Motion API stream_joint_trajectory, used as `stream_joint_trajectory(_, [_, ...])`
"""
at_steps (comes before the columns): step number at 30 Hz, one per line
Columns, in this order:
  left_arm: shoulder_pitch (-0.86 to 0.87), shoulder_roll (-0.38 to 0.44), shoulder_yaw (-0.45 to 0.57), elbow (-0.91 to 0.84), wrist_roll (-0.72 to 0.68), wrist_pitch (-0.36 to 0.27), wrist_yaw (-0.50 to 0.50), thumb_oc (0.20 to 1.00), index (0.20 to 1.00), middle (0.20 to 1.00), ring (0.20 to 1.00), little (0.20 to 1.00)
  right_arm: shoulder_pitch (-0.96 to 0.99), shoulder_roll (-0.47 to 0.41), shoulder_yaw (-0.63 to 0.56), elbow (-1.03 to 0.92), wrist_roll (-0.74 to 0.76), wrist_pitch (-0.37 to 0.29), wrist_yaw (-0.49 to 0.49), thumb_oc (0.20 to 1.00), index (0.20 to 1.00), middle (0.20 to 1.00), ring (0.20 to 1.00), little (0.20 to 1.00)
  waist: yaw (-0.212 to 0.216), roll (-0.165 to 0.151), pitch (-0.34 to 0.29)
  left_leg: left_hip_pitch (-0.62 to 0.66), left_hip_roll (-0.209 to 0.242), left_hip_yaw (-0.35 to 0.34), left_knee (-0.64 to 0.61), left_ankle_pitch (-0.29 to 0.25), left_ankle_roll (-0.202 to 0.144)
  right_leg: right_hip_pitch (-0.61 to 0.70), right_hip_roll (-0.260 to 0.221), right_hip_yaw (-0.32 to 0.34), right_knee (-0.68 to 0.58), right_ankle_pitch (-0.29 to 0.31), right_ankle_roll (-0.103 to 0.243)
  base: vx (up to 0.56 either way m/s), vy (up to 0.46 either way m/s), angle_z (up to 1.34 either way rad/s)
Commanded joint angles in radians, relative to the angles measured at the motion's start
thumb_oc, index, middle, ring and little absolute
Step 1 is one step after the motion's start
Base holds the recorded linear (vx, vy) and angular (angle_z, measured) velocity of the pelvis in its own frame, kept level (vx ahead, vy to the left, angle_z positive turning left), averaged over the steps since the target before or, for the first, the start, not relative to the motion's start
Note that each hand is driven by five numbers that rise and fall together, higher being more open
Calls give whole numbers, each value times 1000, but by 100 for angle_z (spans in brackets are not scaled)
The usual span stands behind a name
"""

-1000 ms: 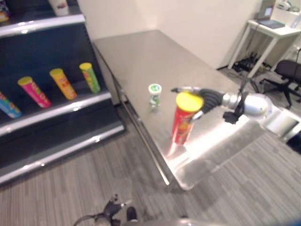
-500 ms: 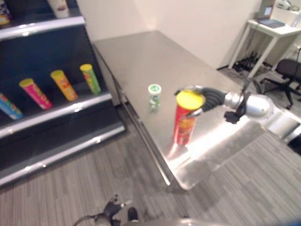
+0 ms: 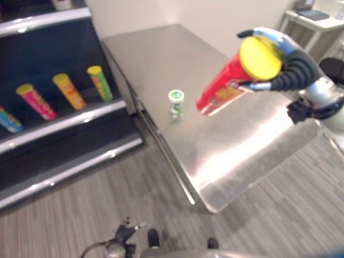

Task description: Put the goods on the table back onto the shelves and tidy them up.

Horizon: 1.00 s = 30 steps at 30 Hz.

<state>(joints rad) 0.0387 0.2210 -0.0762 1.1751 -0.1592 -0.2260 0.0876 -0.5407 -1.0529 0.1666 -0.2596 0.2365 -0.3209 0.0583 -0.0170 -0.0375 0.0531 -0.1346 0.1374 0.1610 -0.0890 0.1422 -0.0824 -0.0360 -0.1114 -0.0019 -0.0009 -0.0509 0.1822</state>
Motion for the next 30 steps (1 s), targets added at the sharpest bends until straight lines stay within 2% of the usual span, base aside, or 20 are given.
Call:
stream_joint_trajectory(1, [-16, 61, 22, -6, -51, -32, 10, 1000, 1000, 1000, 1000, 1000, 39, -9, -109, -55, 62, -31, -3, 200, 200, 200, 200, 200, 69, -56, 25, -36, 6, -105, 64, -81, -69, 14, -8, 83, 87, -149, 46, -249, -177, 67])
stream_joint_trajectory(6, [18, 54, 29, -10, -54, -32, 4, 1000, 1000, 1000, 1000, 1000, 92, -24, -128, -42, 7, -14, -9, 200, 200, 200, 200, 200, 60, -52, 46, -59, 7, -115, 107, -97, -81, 28, -3, 12, 87, -140, 44, -147, -7, 92])
stream_joint_trajectory(7, [21, 58, 25, -12, -48, -34, 3, 1000, 1000, 1000, 1000, 1000, 83, -30, -118, -36, -15, -11, -13, 200, 200, 200, 200, 200, 63, -52, 49, -51, 17, -121, 124, -112, -86, 22, -11, 0, 90, -130, 47, -262, 194, 56])
stream_joint_trajectory(8, [13, 63, 17, -21, -46, -38, 4, 1000, 1000, 1000, 1000, 1000, 63, -43, -99, -29, -43, -6, -26, 200, 200, 200, 200, 200, 62, -54, 55, -32, 54, -133, 146, -130, -100, -6, -43, -16, 102, -111, 52, -199, 171, 35])
stream_joint_trajectory(9, [14, 62, 18, -21, -46, -38, 4, 1000, 1000, 1000, 1000, 1000, 58, -43, -94, -27, -44, -6, -27, 200, 200, 200, 200, 200, 59, -52, 56, -32, 54, -135, 149, -132, -100, -4, -42, -18, 104, -113, 52, -244, 255, 40])
stream_joint_trajectory(11, [8, 72, 15, -35, -42, -49, 17, 1000, 1000, 1000, 1000, 1000, 31, -66, -79, -14, -53, -9, -40, 200, 200, 200, 200, 200, 45, -52, 57, -1, 150, -134, 167, -129, -117, -48, -96, -25, 106, -98, 66, -203, 300, 38])
stream_joint_trajectory(13, [16, 77, 22, -44, -41, -53, 27, 1000, 1000, 1000, 1000, 1000, 16, -75, -66, -7, -44, -12, -41, 200, 200, 200, 200, 200, 22, -39, 42, 51, 233, -123, 167, -71, -123, -78, -131, -21, 109, -87, 79, -128, 370, 28])
stream_joint_trajectory(14, [17, 76, 22, -44, -41, -53, 27, 1000, 1000, 1000, 1000, 1000, 15, -76, -64, -6, -44, -12, -41, 200, 200, 200, 200, 200, 24, -38, 44, 59, 236, -119, 162, -71, -125, -75, -128, -20, 112, -90, 79, -120, 556, 2])
stream_joint_trajectory(15, [23, 88, 24, -50, -27, -56, 33, 1000, 1000, 1000, 1000, 1000, 20, -82, -57, -1, -35, -14, -39, 200, 200, 200, 200, 200, 6, -24, 22, 95, 314, -127, 182, 3, -148, -105, -170, -8, 108, -62, 80, -124, 756, -22])
stream_joint_trajectory(16, [24, 100, 18, -64, -12, -55, 33, 1000, 1000, 1000, 1000, 1000, 39, -83, -58, 1, -34, -15, -39, 200, 200, 200, 200, 200, -7, -19, 6, 133, 367, -142, 186, 41, -175, -121, -199, 7, 94, -26, 80, -127, 759, -40])
stream_joint_trajectory(18, [15, 111, 4, -62, 16, -53, 38, 1000, 1000, 1000, 1000, 1000, 58, -75, -64, 15, -33, -18, -44, 200, 200, 200, 200, 200, -10, -22, -2, 162, 386, -145, 181, 30, -179, -124, -218, 11, 63, 5, 80, -81, 543, -39])
stream_joint_trajectory(19, [15, 118, -1, -77, 7, -55, 26, 1000, 1000, 1000, 1000, 1000, 54, -74, -59, 2, -34, -17, -33, 200, 200, 200, 200, 200, -21, -14, -10, 182, 384, -152, 172, -17, -179, -126, -227, 8, 27, 47, 80, -171, 789, 3])
stream_joint_trajectory(20, [-7, 142, 0, -81, 21, -49, 17, 1000, 1000, 1000, 1000, 1000, 57, -70, -69, -9, -48, -7, -31, 200, 200, 200, 200, 200, -35, -6, -22, 183, 369, -107, 156, -129, -179, -141, -244, 19, -59, 141, 80, -243, 720, 24])
stream_joint_trajectory(21, [-27, 169, -6, -75, 33, -46, 17, 1000, 1000, 1000, 1000, 1000, 38, -59, -58, 1, -58, -3, -32, 200, 200, 200, 200, 200, -32, -11, -8, 162, 351, -85, 169, -158, -179, -174, -252, 20, -83, 246, 80, -338, 648, 47])
stream_joint_trajectory(22, [-42, 184, -12, -77, 35, -49, 18, 1000, 1000, 1000, 1000, 1000, 3, -45, -13, 23, -69, -5, -39, 200, 200, 200, 200, 200, -36, -18, -4, 144, 337, -51, 182, -206, -179, -219, -251, 15, -86, 296, 80, -364, 509, 16])
stream_joint_trajectory(24, [-37, 211, -27, -124, 42, -47, 11, 1000, 1000, 1000, 1000, 1000, -30, -27, 12, 12, -72, 10, -45, 200, 200, 200, 200, 200, -36, -35, 25, 123, 297, -4, 192, -235, -179, -213, -221, -35, -86, 266, 80, -310, 478, 22])
stream_joint_trajectory(27, [-39, 250, -14, -154, 52, -47, 2, 1000, 1000, 1000, 1000, 1000, -80, -66, 5, 51, -103, 16, -73, 200, 200, 200, 200, 200, -7, -60, 39, 107, 200, -19, 164, -231, -131, -137, -158, 6, -11, 188, 80, -208, 367, 37])
stream_joint_trajectory(28, [-40, 250, -13, -153, 52, -47, 2, 1000, 1000, 1000, 1000, 1000, -84, -66, 8, 52, -103, 15, -73, 200, 200, 200, 200, 200, -9, -62, 39, 105, 197, -19, 163, -228, -130, -141, -160, 7, -9, 189, 80, -233, 410, 5])
stream_joint_trajectory(29, [-32, 251, -16, -150, 56, -42, -10, 1000, 1000, 1000, 1000, 1000, -111, -87, 21, 59, -92, 11, -63, 200, 200, 200, 200, 200, 9, -69, 29, 95, 135, -26, 107, -224, -93, -85, -124, 13, 54, 120, 80, -204, 436, 20])
stream_joint_trajectory(30, [-36, 245, -16, -144, 57, -39, -7, 1000, 1000, 1000, 1000, 1000, -138, -95, 37, 67, -90, 11, -64, 200, 200, 200, 200, 200, 16, -77, 21, 92, 98, -30, 74, -213, -72, -65, -93, 31, 75, 86, 80, -256, 554, 16])
